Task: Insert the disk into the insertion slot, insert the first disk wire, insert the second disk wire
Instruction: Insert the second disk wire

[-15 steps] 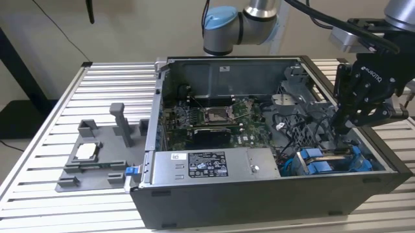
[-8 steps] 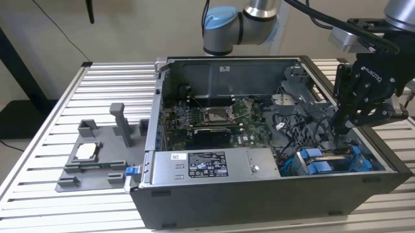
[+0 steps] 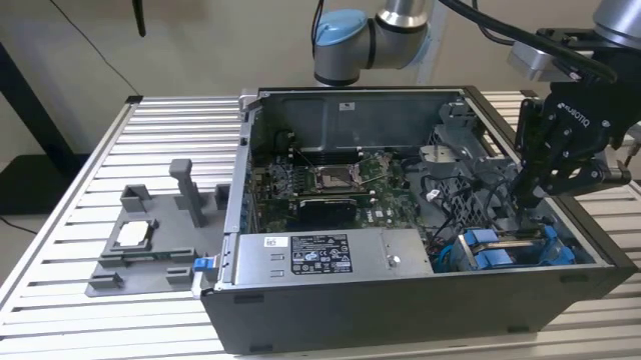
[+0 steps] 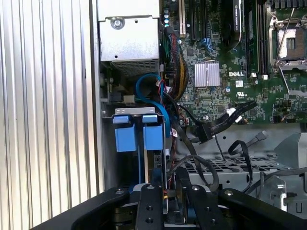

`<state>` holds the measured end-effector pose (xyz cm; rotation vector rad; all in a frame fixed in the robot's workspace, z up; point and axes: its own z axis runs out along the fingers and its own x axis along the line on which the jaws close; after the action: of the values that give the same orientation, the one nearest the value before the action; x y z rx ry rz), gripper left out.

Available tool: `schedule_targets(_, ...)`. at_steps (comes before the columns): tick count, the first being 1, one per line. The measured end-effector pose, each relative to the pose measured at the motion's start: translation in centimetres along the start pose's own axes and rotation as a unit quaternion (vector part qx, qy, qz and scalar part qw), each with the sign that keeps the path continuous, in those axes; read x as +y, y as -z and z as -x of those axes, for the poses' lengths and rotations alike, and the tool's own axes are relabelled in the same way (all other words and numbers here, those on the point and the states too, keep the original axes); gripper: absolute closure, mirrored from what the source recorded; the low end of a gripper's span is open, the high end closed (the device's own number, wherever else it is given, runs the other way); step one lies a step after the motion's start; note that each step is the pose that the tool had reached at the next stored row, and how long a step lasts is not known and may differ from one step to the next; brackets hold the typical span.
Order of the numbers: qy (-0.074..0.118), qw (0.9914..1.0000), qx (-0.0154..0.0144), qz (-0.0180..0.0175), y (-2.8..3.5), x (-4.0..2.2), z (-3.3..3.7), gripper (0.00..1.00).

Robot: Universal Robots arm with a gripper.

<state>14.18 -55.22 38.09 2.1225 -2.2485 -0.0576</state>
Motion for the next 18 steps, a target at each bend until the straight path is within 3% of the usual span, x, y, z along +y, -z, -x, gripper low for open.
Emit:
schedule_targets(3, 0.000, 1.00000, 0.0000, 0.0000, 0.00, 0.03, 0.03, 0.73)
schedule_targets(18, 0.000, 1.00000, -0.0001, -0.0023, 0.02, 1.13, 1.94, 0.73)
